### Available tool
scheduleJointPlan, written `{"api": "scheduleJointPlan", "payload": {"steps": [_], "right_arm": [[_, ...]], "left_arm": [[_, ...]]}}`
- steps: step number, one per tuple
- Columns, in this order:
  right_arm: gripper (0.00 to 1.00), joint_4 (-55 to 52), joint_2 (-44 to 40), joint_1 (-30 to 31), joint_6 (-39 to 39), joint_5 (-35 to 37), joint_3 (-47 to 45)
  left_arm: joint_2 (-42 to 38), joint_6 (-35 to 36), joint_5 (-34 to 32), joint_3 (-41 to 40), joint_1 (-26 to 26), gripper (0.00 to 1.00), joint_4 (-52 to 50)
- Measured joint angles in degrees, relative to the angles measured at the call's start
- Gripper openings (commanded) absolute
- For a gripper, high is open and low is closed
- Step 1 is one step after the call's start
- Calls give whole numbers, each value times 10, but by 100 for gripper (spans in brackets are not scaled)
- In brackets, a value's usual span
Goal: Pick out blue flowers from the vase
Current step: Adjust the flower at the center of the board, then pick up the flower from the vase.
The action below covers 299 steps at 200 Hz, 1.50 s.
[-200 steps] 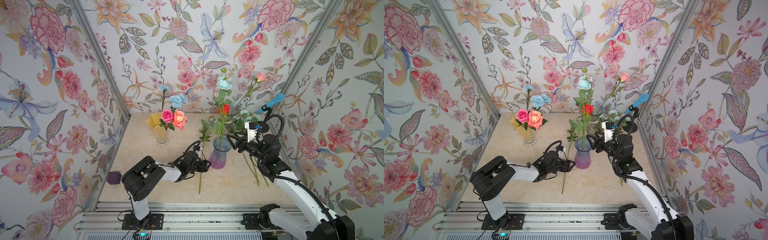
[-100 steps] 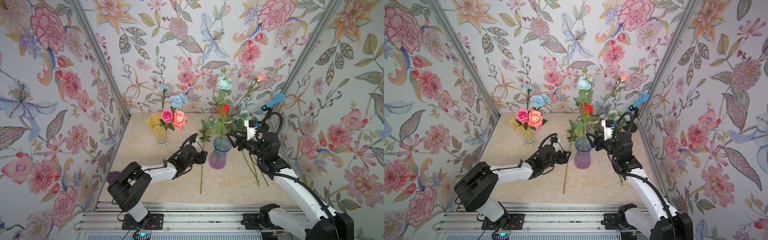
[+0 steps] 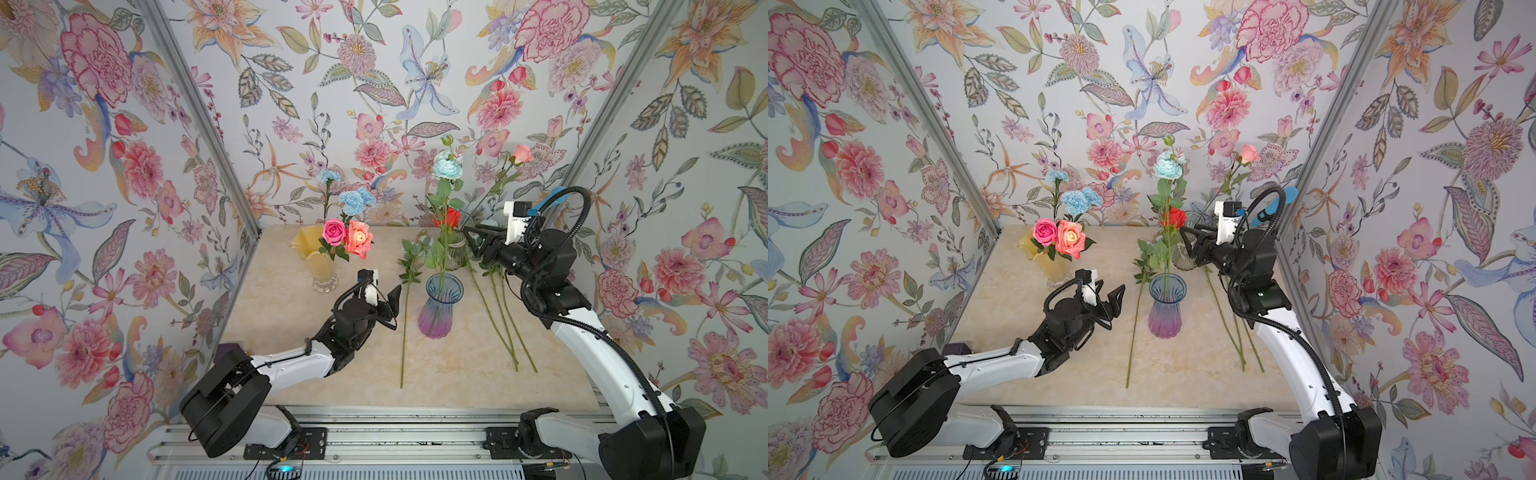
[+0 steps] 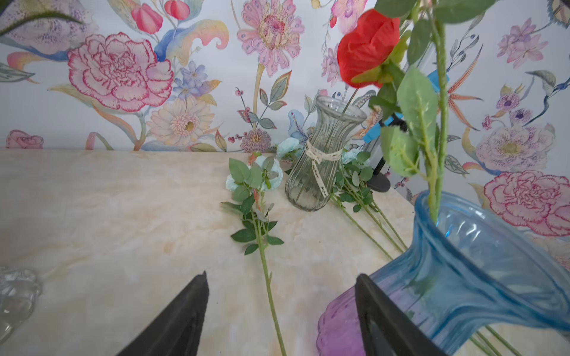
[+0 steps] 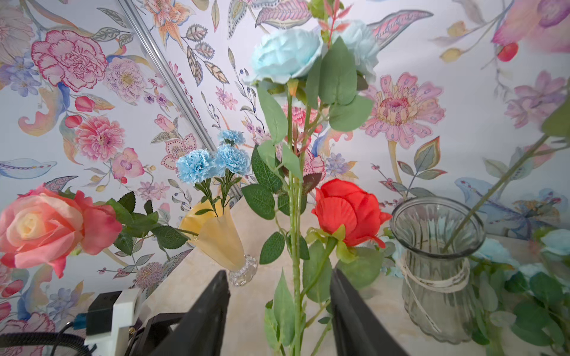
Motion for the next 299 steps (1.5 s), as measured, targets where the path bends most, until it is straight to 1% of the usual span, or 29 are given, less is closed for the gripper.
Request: {"api": "scheduleJointPlan", "payload": {"steps": [21,33,43,88,134,157,217,299], "right_arm": [[48,-23,8,12,-13,0,-15],[43,-34,21,24,-24,3,-14],[40,-43,33,32,-36,7,-12],[34,-48,82,49,-46,13,-10],[32,-34,94,49,-46,26,-7],[29,-22,94,49,-45,31,-2],[25,20,110,38,-32,28,18],[24,23,138,38,-23,10,27]], "left_arm": [[-15,4,7,-16,0,76,32],[-26,4,11,-23,0,76,56],[-32,5,14,-24,0,76,70],[-34,7,15,-25,0,76,90],[-32,7,21,-25,0,76,99],[-29,7,25,-25,0,76,99],[-23,6,28,-25,0,77,102],[-18,6,29,-25,0,77,104]]}}
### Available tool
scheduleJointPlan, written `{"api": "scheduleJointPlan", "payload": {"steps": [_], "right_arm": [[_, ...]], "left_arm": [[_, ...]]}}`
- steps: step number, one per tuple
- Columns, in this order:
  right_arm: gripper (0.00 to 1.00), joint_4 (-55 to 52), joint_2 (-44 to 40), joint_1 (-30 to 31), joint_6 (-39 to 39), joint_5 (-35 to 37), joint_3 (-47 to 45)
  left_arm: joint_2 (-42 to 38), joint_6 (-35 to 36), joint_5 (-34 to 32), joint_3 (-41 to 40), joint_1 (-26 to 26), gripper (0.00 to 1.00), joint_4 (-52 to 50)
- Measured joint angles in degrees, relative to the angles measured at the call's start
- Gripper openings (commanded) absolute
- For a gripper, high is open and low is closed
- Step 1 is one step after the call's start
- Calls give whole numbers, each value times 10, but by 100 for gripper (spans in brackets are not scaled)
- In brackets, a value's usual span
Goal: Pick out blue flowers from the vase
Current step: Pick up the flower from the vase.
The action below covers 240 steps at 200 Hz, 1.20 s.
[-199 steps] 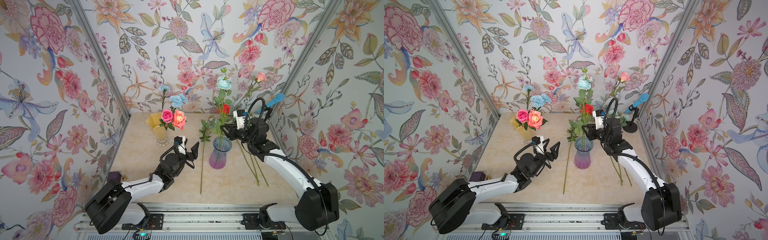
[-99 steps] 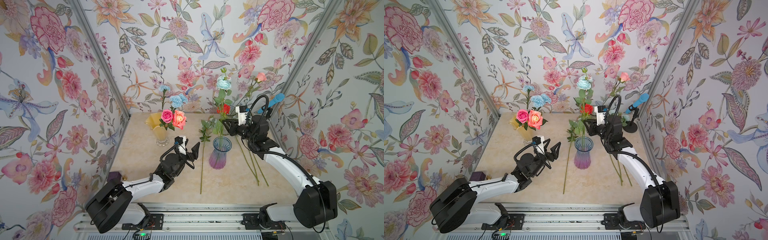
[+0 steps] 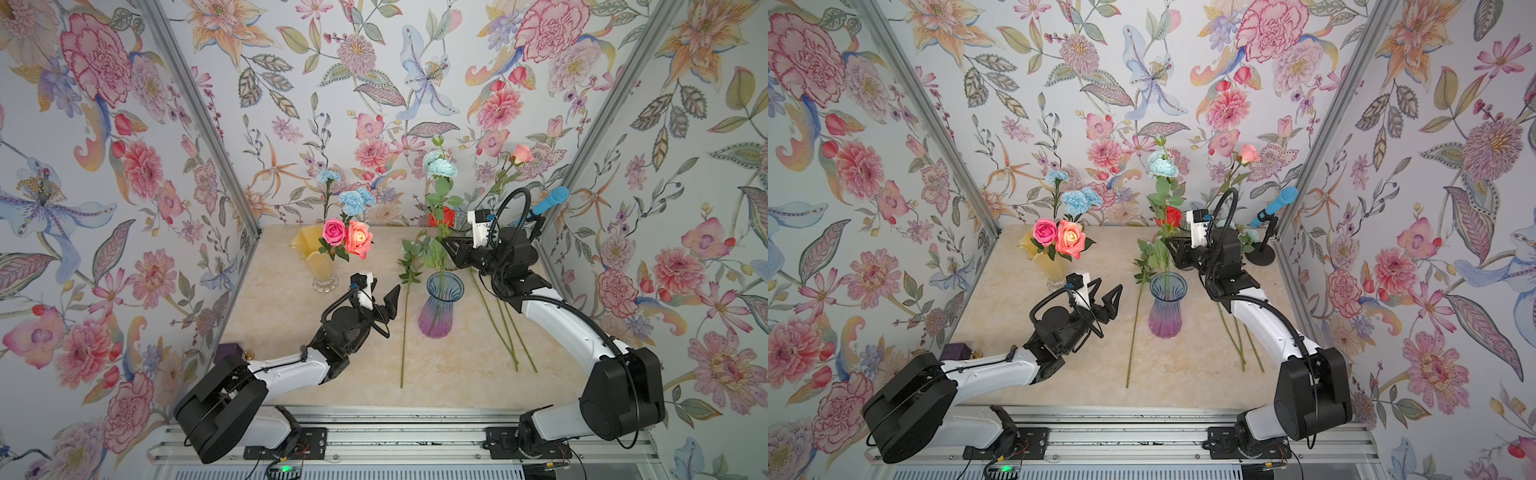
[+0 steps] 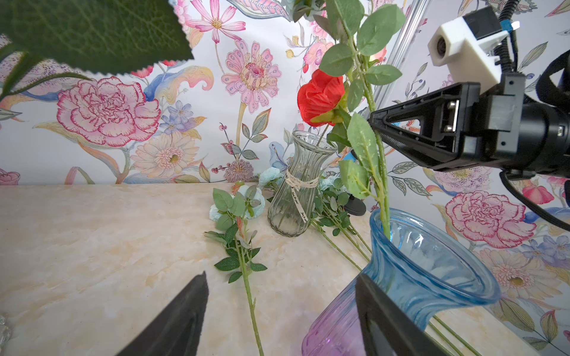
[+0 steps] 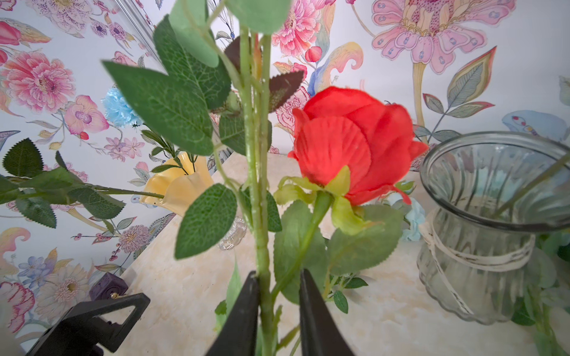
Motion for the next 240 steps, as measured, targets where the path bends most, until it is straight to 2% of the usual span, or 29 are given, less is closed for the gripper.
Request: {"api": "scheduleJointPlan", "payload": {"steps": [128,173,240], "right_arm": [[7,-13,-12,7,6,-6,0],[6,-43,-63,9,3,-5,6],[4,-99,-153,20,-9,12,80]], "left_arm": [[0,0,1,0,0,77,9],[0,0,0,0,0,77,9],[9,0,1,0,0,77,14]]}}
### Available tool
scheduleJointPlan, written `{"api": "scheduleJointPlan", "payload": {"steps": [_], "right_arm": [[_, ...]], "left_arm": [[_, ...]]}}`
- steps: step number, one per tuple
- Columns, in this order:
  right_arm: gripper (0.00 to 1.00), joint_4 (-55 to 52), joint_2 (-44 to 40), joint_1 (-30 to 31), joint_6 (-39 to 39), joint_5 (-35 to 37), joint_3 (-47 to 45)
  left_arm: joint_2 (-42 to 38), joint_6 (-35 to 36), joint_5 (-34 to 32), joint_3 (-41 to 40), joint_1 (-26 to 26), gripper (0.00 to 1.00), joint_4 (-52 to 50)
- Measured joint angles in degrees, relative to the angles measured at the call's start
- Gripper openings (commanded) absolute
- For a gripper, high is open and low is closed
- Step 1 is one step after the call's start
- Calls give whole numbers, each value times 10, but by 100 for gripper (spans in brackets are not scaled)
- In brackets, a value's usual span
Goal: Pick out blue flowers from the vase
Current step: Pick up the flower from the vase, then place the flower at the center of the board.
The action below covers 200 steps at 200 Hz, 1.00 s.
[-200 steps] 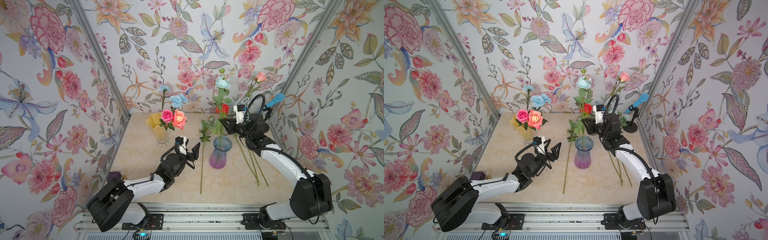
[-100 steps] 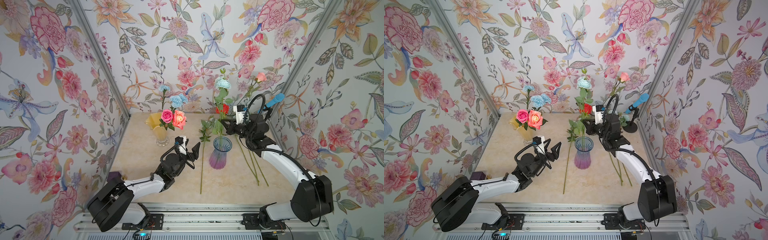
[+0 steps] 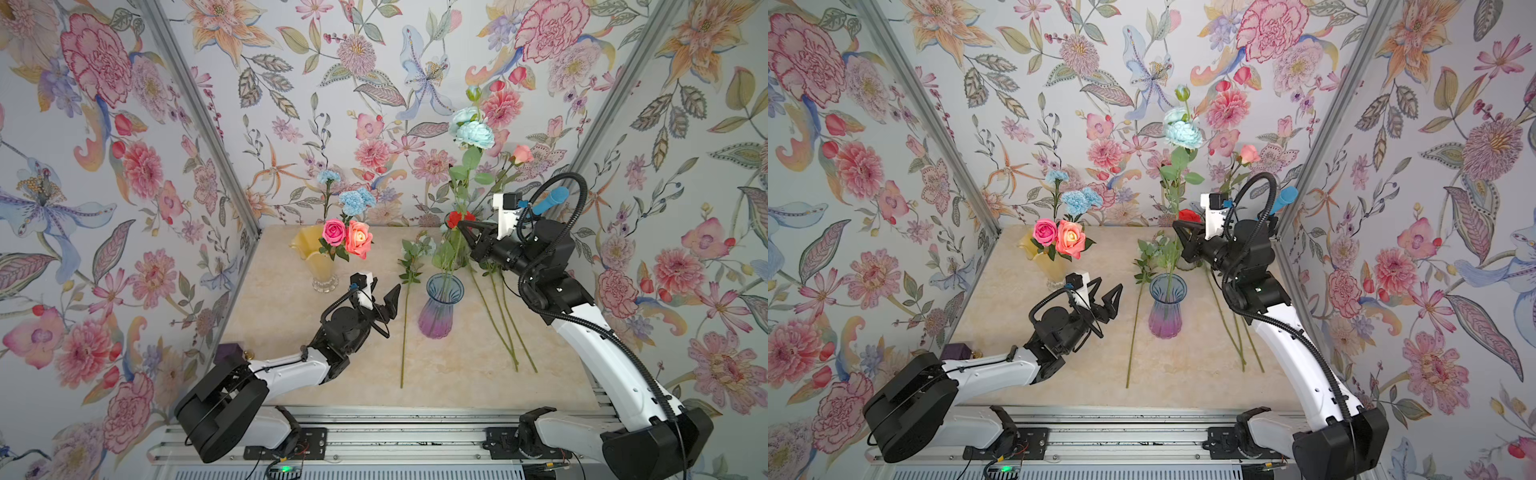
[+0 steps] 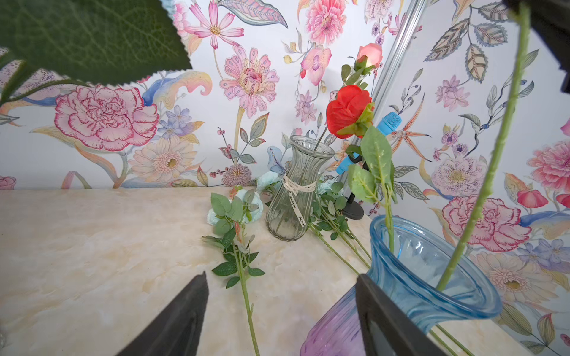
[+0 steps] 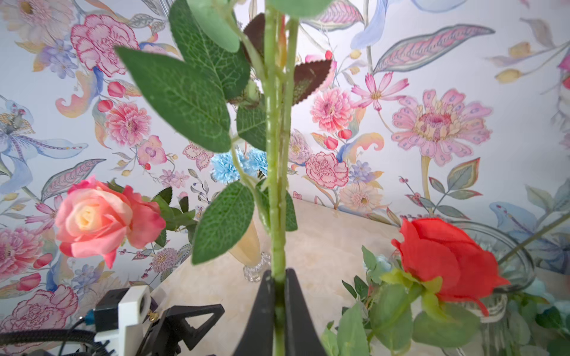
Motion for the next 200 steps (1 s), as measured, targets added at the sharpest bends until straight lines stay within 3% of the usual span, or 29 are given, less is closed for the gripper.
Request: {"api": "scheduleJointPlan", "payload": {"steps": [112,148,200], "right_arm": [[3,-58,-13,6,12,7,172],[3,-55,-15,14,40,-27,156],[3,-18,-9,33,68,-87,46]], "left_arm": [[3,12,7,0,1,82,-2],[-56,3,89,24,26,86,-70],[-168,22,222,212,26,84,-205]]}}
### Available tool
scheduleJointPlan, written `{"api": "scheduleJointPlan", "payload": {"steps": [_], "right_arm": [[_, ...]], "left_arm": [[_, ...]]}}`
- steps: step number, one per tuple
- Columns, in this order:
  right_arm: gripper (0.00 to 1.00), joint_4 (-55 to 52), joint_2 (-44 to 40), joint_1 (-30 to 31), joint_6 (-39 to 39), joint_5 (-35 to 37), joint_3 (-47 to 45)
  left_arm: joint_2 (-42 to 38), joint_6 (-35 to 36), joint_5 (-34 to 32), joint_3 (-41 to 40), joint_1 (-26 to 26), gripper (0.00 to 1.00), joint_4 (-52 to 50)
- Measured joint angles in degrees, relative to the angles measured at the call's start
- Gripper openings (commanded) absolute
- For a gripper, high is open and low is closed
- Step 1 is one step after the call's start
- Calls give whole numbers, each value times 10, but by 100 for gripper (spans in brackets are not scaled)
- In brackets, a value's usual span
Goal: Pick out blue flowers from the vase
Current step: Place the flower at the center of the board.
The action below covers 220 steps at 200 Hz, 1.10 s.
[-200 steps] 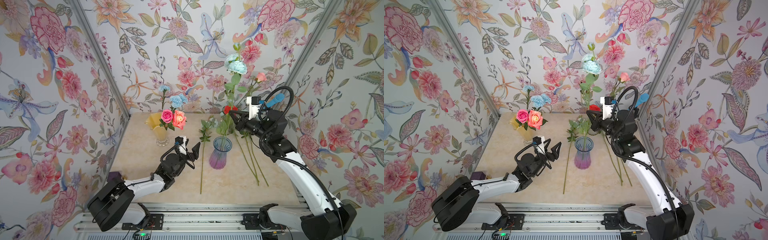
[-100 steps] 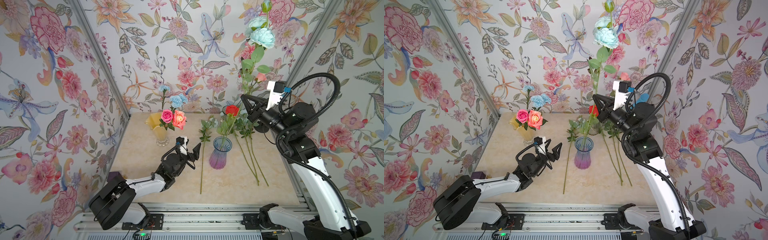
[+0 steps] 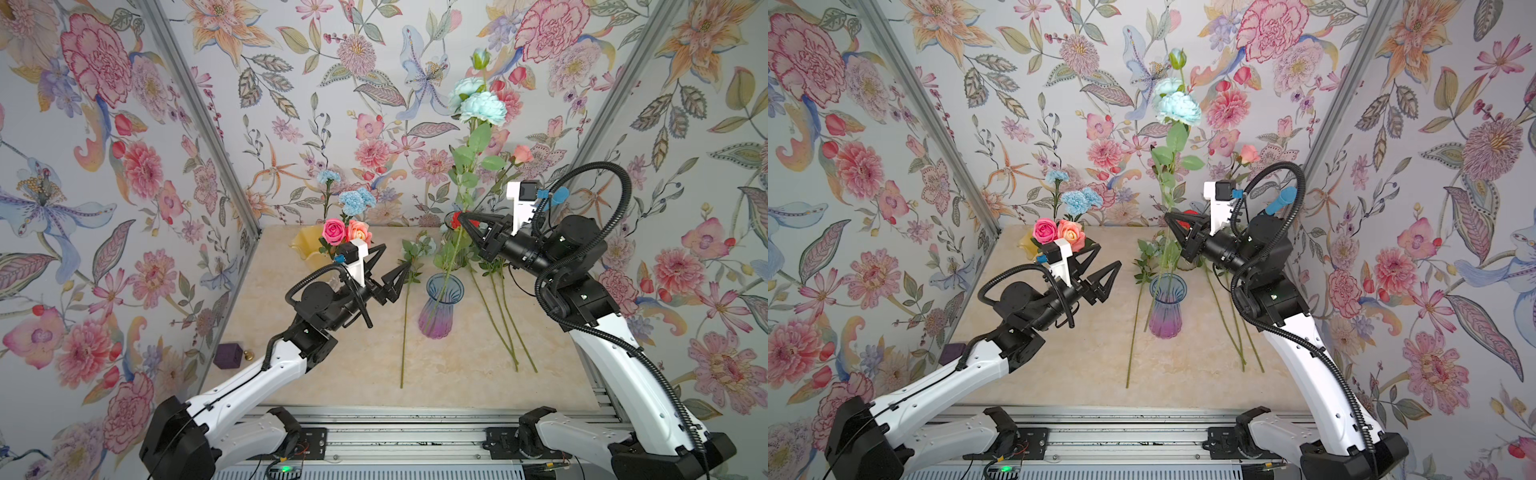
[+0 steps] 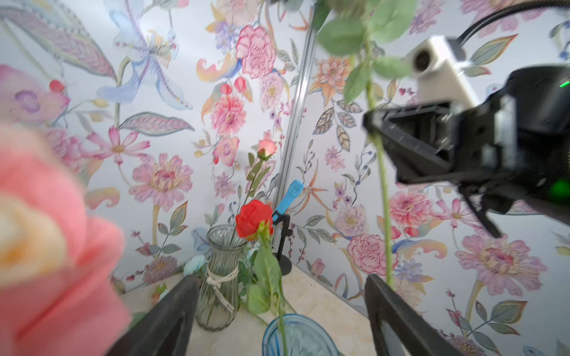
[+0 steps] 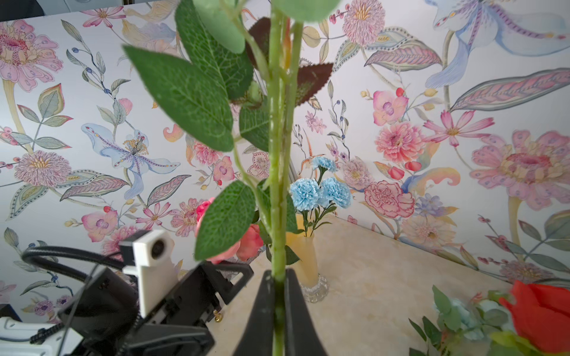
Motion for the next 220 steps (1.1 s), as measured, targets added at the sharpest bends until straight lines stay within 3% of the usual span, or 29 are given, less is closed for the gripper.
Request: {"api": "scheduleJointPlan", "payload": {"steps": [24,53,101,158,220], "right_arm": [[3,17,32,0,2,-31,-1],[3,31,47,0,3,-70,-1],[3,56,46,0,1,-120,-1],[3,57,47,0,-3,-153,-1],[3,58,47,8,-3,-163,-1]], "left_arm": [[9,20,32,68,0,81,-49],[77,42,68,148,0,77,-120],[143,53,119,175,0,67,-188],[153,19,183,186,0,56,-150],[169,1,207,203,0,41,-130]]}}
